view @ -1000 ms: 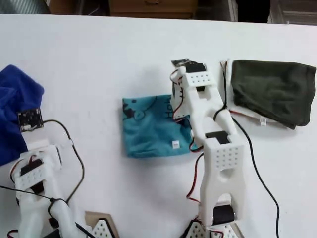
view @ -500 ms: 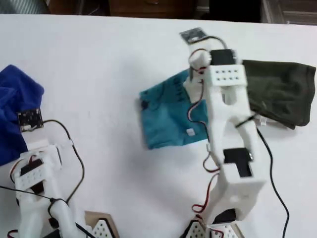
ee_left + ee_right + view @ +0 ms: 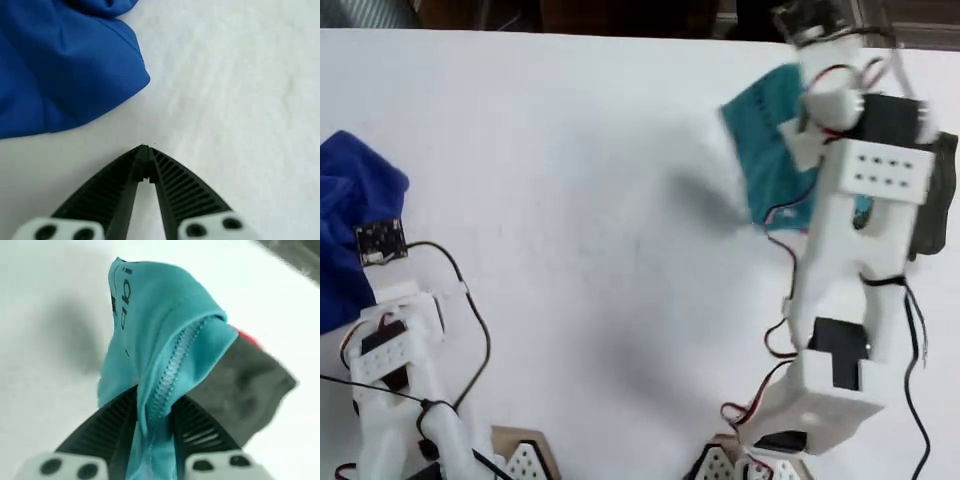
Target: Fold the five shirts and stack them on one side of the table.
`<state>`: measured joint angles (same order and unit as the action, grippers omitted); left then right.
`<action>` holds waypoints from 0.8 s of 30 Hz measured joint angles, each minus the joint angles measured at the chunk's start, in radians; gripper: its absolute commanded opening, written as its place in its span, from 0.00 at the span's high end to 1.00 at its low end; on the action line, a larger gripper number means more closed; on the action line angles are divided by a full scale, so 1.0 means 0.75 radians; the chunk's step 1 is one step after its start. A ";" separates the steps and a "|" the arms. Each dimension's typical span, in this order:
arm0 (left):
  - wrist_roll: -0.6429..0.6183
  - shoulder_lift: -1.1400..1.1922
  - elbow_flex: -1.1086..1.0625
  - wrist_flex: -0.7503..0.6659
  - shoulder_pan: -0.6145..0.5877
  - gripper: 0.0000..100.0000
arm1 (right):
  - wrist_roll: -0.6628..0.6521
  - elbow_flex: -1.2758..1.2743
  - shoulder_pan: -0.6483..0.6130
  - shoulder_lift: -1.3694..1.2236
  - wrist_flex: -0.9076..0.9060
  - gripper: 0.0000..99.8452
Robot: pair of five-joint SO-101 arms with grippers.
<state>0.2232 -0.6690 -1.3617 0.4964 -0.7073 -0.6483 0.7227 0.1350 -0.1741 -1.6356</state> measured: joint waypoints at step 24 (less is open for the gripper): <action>0.000 0.000 0.000 0.000 0.000 0.97 | -0.260 0.700 0.473 -0.831 0.149 0.98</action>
<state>0.2232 -0.6690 -1.3617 0.4964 -0.7073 -0.8431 1.2474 0.4895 -0.7971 -1.5236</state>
